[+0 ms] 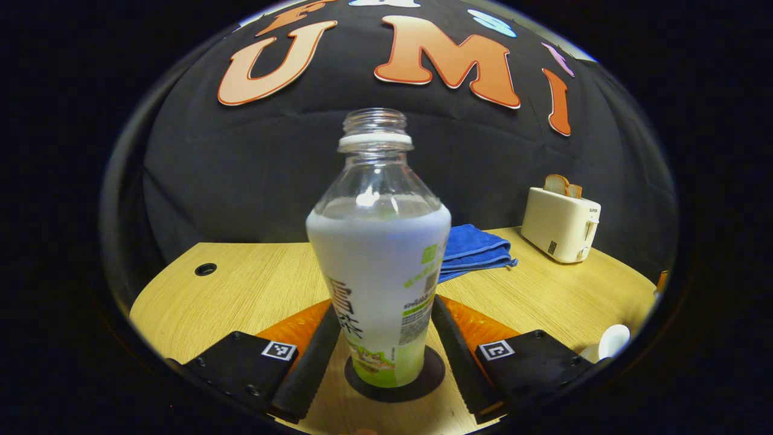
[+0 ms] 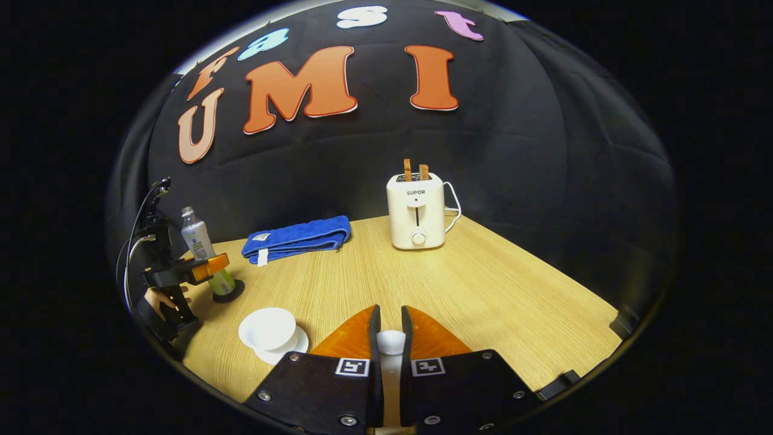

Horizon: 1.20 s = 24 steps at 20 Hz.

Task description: Open the teacup lid with one hand, grasp the water bottle and pour water into the teacup with the other hand; after pouring, place the water bottle on the coaster and then close the teacup lid.

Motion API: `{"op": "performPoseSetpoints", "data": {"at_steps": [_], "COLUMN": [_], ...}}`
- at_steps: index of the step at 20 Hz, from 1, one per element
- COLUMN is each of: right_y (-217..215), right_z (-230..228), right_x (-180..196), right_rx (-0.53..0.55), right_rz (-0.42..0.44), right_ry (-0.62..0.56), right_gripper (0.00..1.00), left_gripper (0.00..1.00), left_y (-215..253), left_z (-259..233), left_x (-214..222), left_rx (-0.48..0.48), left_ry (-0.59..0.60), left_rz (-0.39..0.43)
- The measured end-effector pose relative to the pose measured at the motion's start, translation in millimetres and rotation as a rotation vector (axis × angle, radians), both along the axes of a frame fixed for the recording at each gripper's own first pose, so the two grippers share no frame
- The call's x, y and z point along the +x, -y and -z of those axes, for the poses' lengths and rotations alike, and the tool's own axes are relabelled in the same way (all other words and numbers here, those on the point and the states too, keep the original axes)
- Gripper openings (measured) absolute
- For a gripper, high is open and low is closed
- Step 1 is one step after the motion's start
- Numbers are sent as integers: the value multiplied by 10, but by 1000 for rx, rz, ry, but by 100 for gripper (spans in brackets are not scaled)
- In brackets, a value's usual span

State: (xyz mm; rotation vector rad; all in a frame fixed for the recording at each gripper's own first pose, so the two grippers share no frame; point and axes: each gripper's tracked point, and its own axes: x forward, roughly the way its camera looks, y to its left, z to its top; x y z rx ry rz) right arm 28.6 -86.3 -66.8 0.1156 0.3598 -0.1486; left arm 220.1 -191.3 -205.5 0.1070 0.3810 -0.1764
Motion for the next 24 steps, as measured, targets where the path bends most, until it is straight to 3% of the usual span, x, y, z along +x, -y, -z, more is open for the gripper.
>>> {"op": "performPoseSetpoints", "data": {"at_steps": [6,17,24], "right_y": [-154,-1174,-1462], "right_z": [-42,-120,24], "right_x": [75,487,597], "right_rx": [3,61,25], "right_rz": [-31,-253,-329], "right_ry": [11,71,77], "right_gripper": [11,11,11], "left_gripper": [94,94,94], "left_y": [-43,-136,-93], "left_z": [85,91,87], "left_x": [-50,-242,-226], "left_rx": [26,32,33], "left_ry": [-14,-1,8], "left_rz": [-8,-23,-22]}}
